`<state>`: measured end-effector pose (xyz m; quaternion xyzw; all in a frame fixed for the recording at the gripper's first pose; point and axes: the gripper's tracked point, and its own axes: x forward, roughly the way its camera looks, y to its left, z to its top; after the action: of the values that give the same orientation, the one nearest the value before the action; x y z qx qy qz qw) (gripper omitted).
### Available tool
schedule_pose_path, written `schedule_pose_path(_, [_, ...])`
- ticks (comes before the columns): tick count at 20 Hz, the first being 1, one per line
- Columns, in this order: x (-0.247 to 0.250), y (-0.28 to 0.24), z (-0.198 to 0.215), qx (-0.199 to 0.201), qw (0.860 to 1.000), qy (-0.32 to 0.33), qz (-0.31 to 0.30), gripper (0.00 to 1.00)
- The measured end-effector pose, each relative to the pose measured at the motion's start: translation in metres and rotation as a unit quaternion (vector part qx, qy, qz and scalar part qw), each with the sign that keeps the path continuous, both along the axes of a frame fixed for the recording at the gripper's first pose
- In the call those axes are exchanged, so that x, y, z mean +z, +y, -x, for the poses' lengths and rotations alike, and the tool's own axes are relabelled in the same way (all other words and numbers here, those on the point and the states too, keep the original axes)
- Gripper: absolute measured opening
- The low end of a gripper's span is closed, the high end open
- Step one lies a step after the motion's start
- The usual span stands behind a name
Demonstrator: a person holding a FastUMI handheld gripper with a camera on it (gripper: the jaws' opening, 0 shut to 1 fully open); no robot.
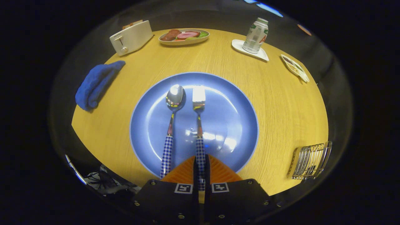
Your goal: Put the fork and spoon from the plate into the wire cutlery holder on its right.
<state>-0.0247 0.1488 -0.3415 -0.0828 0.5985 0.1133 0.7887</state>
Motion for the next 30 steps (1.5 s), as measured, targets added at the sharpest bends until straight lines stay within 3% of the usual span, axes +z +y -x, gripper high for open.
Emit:
schedule_pose_path(8, [0.045, -0.032, 0.011, 0.049, 0.999, -0.005, 0.009, 0.08])
schedule_pose_path(16, [0.099, -0.088, 0.029, -0.010, 1.000, -0.008, -0.016, 0.08])
schedule_pose_path(30, [0.145, -0.209, 0.080, -0.092, 0.996, 0.004, 0.013, 0.08])
